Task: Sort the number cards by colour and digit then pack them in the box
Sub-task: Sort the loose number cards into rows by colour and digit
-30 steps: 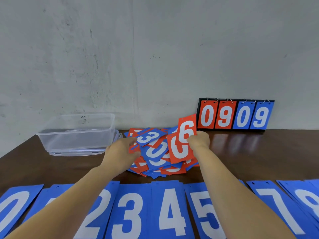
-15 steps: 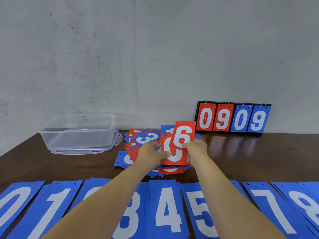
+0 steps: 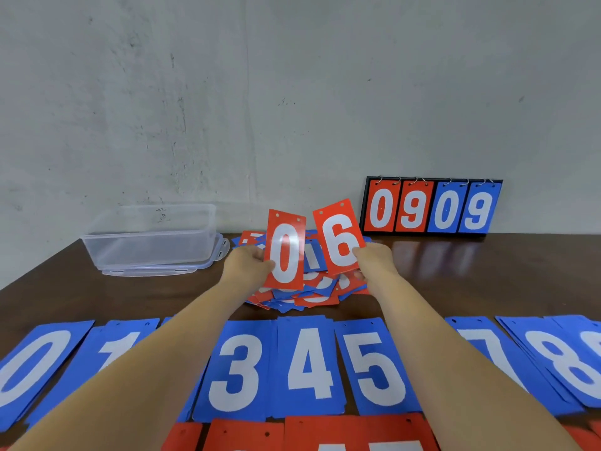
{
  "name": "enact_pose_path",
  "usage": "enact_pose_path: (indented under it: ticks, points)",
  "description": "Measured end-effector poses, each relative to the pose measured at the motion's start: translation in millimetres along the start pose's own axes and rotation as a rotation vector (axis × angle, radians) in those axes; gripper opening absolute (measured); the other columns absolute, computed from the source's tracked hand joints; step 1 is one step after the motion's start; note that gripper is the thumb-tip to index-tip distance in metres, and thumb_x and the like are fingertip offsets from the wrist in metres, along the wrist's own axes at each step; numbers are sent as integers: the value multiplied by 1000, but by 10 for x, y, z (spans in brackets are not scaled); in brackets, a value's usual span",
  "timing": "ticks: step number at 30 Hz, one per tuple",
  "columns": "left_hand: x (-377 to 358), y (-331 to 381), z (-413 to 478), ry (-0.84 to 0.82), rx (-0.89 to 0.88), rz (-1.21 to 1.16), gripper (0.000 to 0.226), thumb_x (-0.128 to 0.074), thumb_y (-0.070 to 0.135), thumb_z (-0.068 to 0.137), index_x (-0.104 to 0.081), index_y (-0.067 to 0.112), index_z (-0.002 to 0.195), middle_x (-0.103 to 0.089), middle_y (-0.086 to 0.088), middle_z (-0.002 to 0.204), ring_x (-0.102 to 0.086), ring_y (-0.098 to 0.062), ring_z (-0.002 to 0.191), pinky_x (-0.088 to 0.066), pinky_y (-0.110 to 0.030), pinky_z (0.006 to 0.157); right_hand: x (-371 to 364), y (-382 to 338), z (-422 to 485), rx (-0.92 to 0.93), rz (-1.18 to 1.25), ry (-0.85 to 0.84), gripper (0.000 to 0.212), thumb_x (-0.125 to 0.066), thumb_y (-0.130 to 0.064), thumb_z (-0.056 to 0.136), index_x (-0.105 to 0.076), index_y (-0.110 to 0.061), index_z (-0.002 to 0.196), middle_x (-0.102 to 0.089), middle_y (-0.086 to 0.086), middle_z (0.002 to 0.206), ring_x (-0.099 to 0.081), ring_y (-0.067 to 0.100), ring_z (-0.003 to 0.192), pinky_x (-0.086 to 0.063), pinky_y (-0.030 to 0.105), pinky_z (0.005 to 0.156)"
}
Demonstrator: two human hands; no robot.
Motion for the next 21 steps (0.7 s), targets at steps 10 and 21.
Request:
enact_pose_path:
  ticks: [10, 21]
  points:
    - [193, 106, -477, -6, -31, -128, 10, -62, 11, 93, -61, 10, 102, -67, -10, 110, -62, -23, 91, -48, -30, 78, 395, 4, -455, 151, -34, -52, 19, -63, -11, 91, -60, -10, 109, -62, 7, 111, -58, 21, 96, -50, 26, 70]
    - [530, 88, -1257, 35, -3, -164, 17, -64, 11, 91, -64, 7, 108, -68, -10, 112, -65, -20, 90, -53, -30, 81, 586, 39, -1218, 193, -42, -172, 16, -60, -14, 92, -60, 0, 100, -65, 14, 92, -58, 18, 74, -44, 23, 54]
Point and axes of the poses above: each hand's wrist, its own z-axis towards the middle knuckle, its own x-axis out of the back of the hand, y = z × x, the point moved 10 cm from there along z, towards the middle knuckle
